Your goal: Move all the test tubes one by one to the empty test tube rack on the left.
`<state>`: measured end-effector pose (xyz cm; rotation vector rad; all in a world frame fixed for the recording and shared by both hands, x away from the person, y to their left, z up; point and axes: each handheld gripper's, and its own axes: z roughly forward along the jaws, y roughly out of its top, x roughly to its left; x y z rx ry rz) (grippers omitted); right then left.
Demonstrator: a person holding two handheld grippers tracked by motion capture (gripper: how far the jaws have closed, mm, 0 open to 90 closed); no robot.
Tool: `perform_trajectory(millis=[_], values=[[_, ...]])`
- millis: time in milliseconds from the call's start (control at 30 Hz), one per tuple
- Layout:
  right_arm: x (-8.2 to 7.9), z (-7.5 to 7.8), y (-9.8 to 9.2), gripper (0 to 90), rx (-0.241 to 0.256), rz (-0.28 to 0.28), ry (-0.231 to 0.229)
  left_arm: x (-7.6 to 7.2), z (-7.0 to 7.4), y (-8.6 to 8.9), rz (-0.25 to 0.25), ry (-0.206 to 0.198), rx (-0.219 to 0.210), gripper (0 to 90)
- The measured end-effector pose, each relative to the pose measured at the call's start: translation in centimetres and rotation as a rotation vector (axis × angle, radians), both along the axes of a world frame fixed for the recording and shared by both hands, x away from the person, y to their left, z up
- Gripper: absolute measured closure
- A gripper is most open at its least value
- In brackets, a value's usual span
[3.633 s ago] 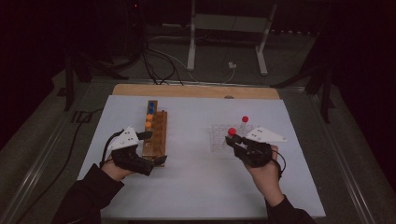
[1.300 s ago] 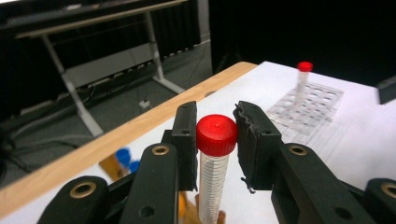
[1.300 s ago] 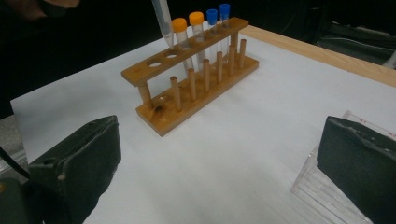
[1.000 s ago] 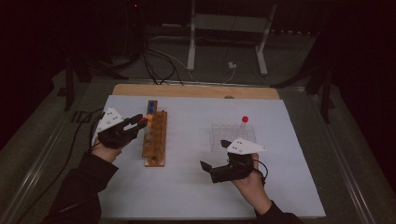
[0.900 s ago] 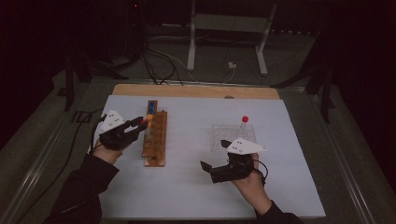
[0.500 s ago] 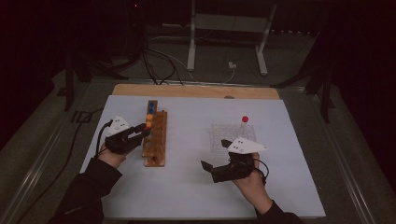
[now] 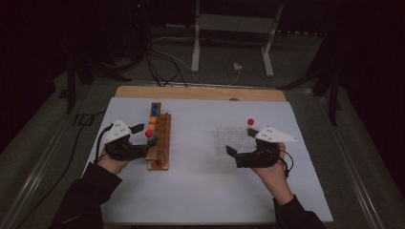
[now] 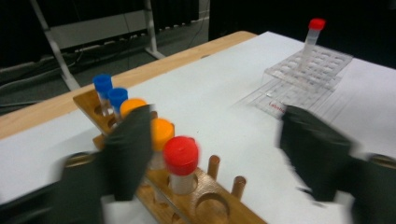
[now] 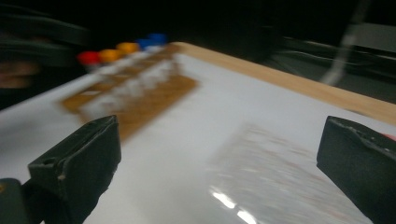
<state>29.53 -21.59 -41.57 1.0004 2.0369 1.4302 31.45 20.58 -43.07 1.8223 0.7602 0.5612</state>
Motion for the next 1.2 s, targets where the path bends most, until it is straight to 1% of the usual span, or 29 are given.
perform_trajectory(millis=[33,67,100,133,167,200,233,267,300,333,400,433,467,500,567,700,733,800,833,867,967,1033,1167,1200], values=[[0.6,-0.2,-0.8,0.0,-0.006,-0.024,0.003,-0.2,0.2,0.0,-0.002,-0.001,-0.012,15.2],[1.1,-0.5,-1.5,0.0,-0.016,-0.056,0.01,-0.4,0.5,0.0,-0.001,-0.007,-0.013,14.8],[1.6,-0.9,-2.3,0.0,-0.025,-0.097,0.012,-0.6,0.6,-0.1,-0.014,-0.005,-0.015,11.6],[2.2,-1.3,-3.0,0.0,-0.028,-0.129,0.022,-0.8,0.8,-0.2,-0.023,-0.004,-0.014,8.4],[2.7,-1.7,-3.6,0.0,-0.027,-0.16,0.036,-1.0,0.9,-0.3,-0.031,-0.007,-0.006,7.2],[3.2,-2.1,-4.1,1.4,-0.035,-0.185,0.048,-1.2,1.0,-0.5,-0.058,-0.005,-0.005,4.3],[3.7,-2.5,-4.5,4.0,-0.046,-0.208,0.061,-1.3,1.1,-0.6,-0.067,-0.007,-0.001,2.1],[4.1,-2.9,-4.8,6.3,-0.055,-0.226,0.074,-1.4,1.2,-0.8,-0.068,-0.011,0.006,2.0],[4.6,-3.2,-5.0,9.1,-0.057,-0.236,0.09,-1.5,1.2,-0.9,-0.079,-0.007,0.009,2.1],[5.0,-3.6,-5.1,12.1,-0.059,-0.24,0.103,-1.6,1.2,-1.0,-0.082,-0.012,0.014,2.0],[5.7,-4.1,-5.0,20.3,-0.07,-0.247,0.113,-1.6,1.2,-1.1,-0.091,-0.013,0.013,2.0],[6.1,-4.4,-4.9,25.5,-0.072,-0.255,0.117,-1.7,1.2,-1.1,-0.088,-0.015,0.014,2.1],[6.5,-4.6,-4.9,33.8,-0.069,-0.25,0.127,-1.7,1.2,-1.1,-0.088,-0.015,0.014,2.1],[6.8,-4.8,-4.8,38.0,-0.064,-0.244,0.133,-1.7,1.2,-1.1,-0.094,-0.014,0.008,2.0],[7.4,-5.0,-4.6,47.6,-0.059,-0.246,0.143,-1.7,1.2,-1.0,-0.088,-0.015,0.005,2.1],[8.2,-5.4,-4.0,59.6,-0.09,-0.251,0.155,-1.6,1.1,-0.8,-0.09,-0.013,0.005,2.0],[8.3,-5.5,-3.8,64.0,-0.107,-0.26,0.153,-1.6,1.1,-0.9,-0.083,-0.014,0.007,2.0],[8.5,-5.7,-3.6,71.5,-0.12,-0.265,0.158,-1.6,1.0,-0.9,-0.091,-0.008,0.005,2.1],[8.5,-5.7,-3.6,73.7,-0.126,-0.27,0.157,-1.6,1.1,-0.9,-0.085,-0.01,0.009,2.0],[8.5,-5.6,-3.6,74.1,-0.123,-0.272,0.156,-1.6,1.1,-0.9,-0.094,-0.007,0.006,2.1],[8.1,-4.8,-3.6,74.4,-0.133,-0.273,0.13,-1.6,1.2,-0.9,-0.098,-0.006,0.004,2.0],[7.8,-3.9,-3.6,74.4,-0.134,-0.271,0.105,-1.6,1.3,-1.0,-0.097,-0.006,0.001,2.1],[7.1,-1.7,-3.6,74.4,-0.138,-0.269,0.054,-1.8,1.6,-1.2,-0.127,0.007,-0.003,2.1],[6.9,-1.1,-3.6,74.4,-0.137,-0.264,0.039,-1.9,1.7,-1.3,-0.13,0.005,-0.002,2.1]])
